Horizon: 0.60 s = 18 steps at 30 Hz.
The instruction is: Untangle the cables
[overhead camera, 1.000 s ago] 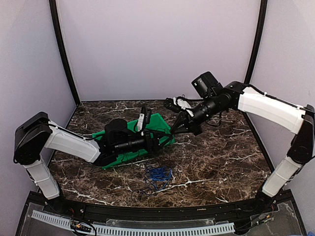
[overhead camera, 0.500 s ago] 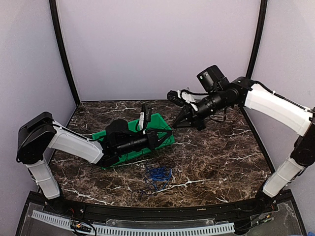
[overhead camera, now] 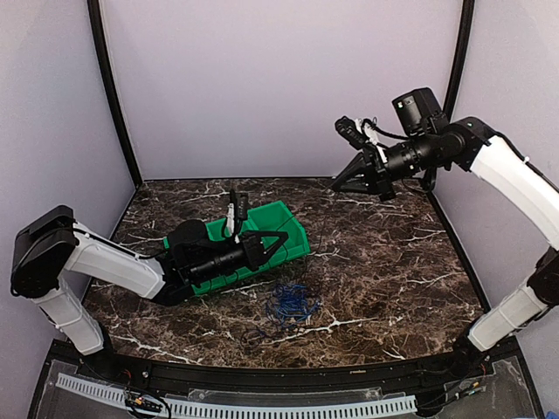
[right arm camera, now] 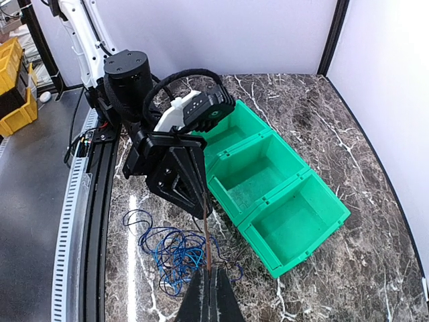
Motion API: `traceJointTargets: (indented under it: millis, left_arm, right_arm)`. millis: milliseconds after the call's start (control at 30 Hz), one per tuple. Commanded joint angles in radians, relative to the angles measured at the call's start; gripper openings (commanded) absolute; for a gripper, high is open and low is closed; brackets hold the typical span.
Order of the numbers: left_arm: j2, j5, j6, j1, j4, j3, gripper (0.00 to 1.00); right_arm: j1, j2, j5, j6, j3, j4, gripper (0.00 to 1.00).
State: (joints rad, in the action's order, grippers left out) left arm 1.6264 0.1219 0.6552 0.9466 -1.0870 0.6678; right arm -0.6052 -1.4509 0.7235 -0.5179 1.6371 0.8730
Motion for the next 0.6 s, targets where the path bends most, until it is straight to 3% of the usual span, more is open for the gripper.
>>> traceJointTargets:
  millis: [0, 200, 367, 567]
  left_arm:
    - [-0.026, -0.048, -0.021, -0.010, 0.095, -0.038, 0.00]
    - [-0.154, -0.030, -0.104, -0.010, 0.281, 0.028, 0.00]
    - [-0.264, -0.028, -0.156, -0.009, 0.447, 0.114, 0.00]
    - [-0.332, -0.138, -0.186, -0.009, 0.645, 0.213, 0.00]
  right_arm:
    - [0.023, 0.053, 0.048, 0.011, -0.017, -0.068, 0.00]
    - [0.048, 0.085, -0.018, 0.004, -0.069, -0.095, 0.00]
    - [0.048, 0.093, 0.025, 0.071, -0.207, -0.194, 0.09]
    - [0.024, 0.045, 0.092, 0.189, -0.385, -0.413, 0.41]
